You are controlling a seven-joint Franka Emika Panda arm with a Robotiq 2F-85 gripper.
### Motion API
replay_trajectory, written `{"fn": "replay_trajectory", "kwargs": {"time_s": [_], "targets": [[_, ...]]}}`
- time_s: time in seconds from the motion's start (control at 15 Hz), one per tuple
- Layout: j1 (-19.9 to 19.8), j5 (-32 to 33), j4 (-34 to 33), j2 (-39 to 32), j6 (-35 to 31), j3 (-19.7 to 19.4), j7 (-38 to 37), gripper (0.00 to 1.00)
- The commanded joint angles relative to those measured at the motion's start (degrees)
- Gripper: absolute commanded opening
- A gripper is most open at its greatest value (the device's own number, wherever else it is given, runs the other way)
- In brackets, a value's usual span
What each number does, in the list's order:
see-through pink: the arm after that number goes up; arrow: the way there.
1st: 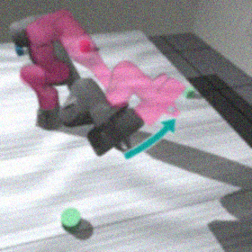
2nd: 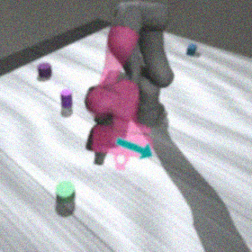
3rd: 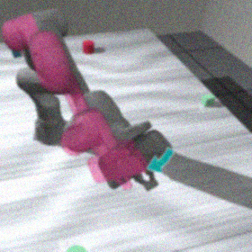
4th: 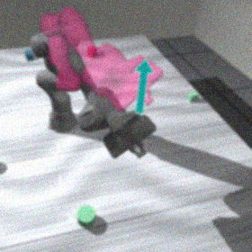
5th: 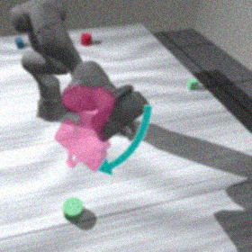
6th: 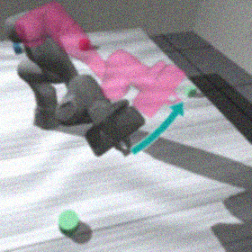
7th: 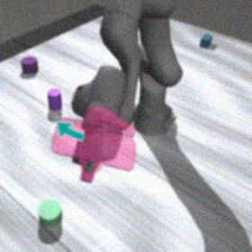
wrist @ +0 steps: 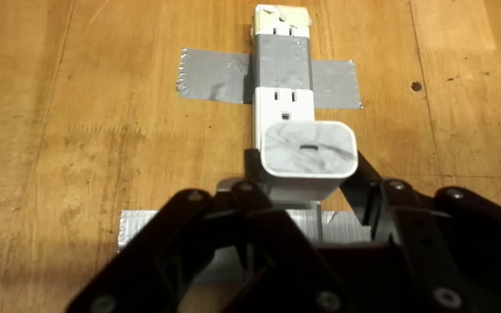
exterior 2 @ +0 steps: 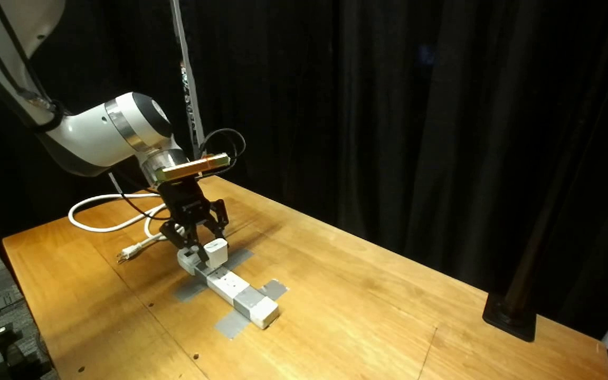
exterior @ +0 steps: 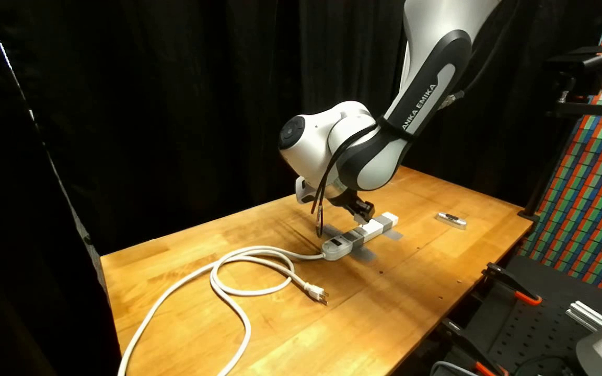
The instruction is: Plug the charger head into the adapter
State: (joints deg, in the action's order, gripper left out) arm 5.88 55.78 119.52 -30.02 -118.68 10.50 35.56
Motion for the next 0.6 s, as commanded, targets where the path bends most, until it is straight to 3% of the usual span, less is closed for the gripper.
{"fn": "replay_trajectory", "kwargs": {"time_s": [0.0,0.53], "targets": [[0.81,0.97,1.36,1.18,0.21,-0.40,-0.25,0.23],[1.17,3.10,1.48,0.23,-0.55,-1.21,-4.87,0.23]]}}
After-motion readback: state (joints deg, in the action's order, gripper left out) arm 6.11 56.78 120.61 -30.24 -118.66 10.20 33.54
